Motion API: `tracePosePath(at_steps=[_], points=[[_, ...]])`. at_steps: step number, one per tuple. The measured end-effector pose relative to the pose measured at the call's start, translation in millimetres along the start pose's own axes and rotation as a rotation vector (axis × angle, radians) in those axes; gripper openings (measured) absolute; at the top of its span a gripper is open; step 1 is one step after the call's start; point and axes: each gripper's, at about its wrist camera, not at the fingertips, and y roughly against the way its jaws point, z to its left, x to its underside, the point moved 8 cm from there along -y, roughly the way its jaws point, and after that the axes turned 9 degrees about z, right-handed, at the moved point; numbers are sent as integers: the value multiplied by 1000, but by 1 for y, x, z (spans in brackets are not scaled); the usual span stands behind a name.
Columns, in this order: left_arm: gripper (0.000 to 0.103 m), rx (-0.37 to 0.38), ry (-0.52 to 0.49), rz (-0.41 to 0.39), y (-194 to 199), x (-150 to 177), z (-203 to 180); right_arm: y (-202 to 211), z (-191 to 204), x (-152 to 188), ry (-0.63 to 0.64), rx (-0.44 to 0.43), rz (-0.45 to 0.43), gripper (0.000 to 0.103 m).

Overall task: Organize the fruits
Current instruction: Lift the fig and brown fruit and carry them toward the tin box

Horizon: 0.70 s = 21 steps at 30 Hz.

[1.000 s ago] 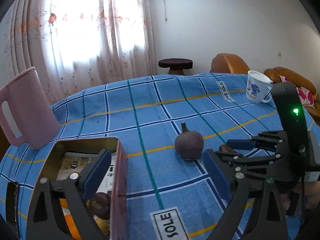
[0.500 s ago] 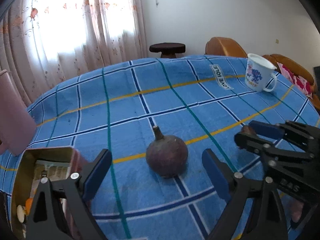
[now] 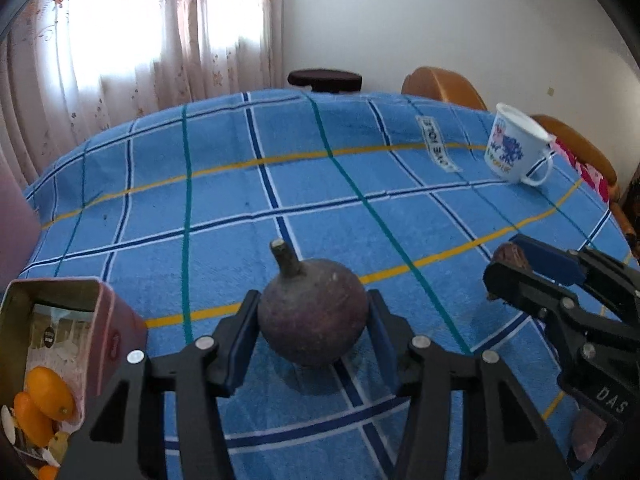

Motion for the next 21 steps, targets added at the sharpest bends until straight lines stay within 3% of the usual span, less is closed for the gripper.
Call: tracePosePath(at_steps=[10, 21], points=[[54, -35, 7, -145, 37, 4, 2, 19, 10, -4, 46, 7, -98, 39], [54, -69, -17, -237, 60, 10, -3, 33, 14, -5, 73, 22, -176, 39]])
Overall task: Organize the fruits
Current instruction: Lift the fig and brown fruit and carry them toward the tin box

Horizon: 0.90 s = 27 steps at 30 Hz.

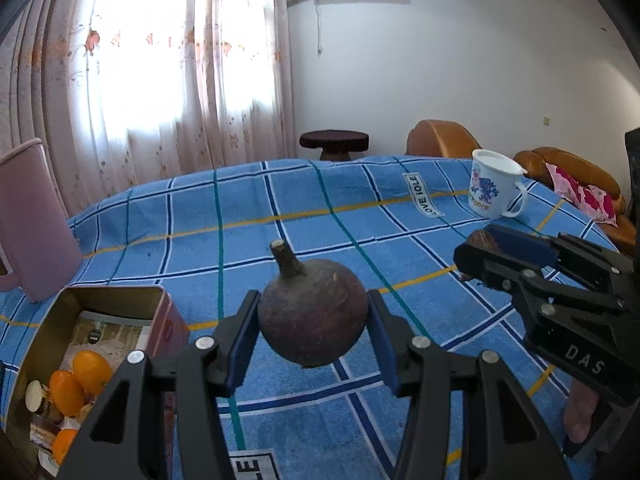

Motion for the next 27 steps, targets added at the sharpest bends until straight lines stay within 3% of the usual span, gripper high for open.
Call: tracePosePath(at_steps=[14, 27], points=[[54, -7, 13, -62, 21, 7, 4, 19, 14, -1, 61, 21, -86, 39], [54, -8, 24, -80, 31, 12, 9, 26, 23, 4, 77, 9, -108, 39]])
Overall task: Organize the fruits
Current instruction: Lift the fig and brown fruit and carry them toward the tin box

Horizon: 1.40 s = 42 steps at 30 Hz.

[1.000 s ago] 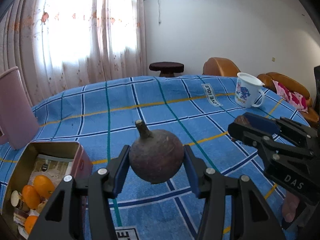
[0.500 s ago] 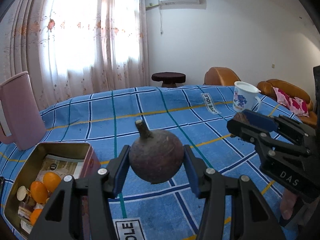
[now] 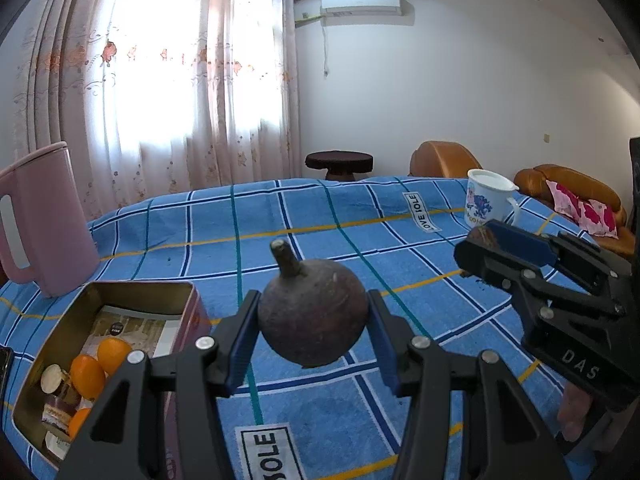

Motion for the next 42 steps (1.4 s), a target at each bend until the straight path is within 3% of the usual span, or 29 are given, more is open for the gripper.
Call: tracePosePath(at_steps=[17, 42], points=[[54, -8, 28, -16, 14, 7, 21, -7, 19, -1, 16, -35, 8, 39], [54, -57, 103, -56, 52, 19, 81, -22, 91, -18, 96, -136, 23, 39]])
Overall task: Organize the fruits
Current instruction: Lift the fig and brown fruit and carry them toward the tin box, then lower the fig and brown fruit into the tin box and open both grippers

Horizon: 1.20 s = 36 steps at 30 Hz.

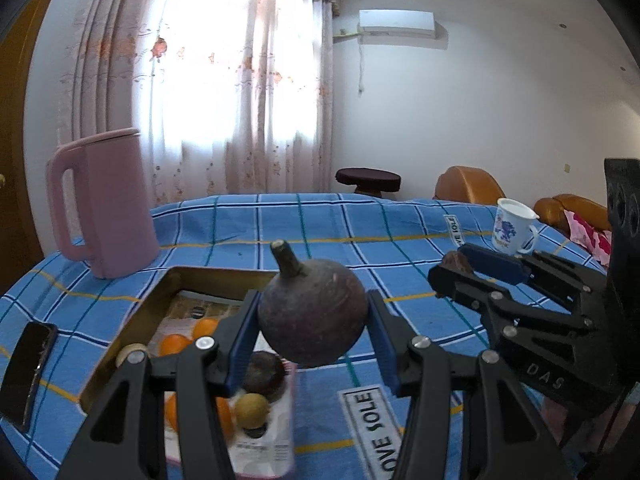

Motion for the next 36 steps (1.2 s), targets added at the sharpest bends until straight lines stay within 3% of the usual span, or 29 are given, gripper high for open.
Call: tracePosePath(at_steps=[23, 36], points=[[54, -101, 81, 38, 15, 10, 80, -31, 95, -42, 89, -163, 15, 39], [54, -123, 132, 97, 6, 24, 115, -71, 116, -28, 60, -215, 135, 39]])
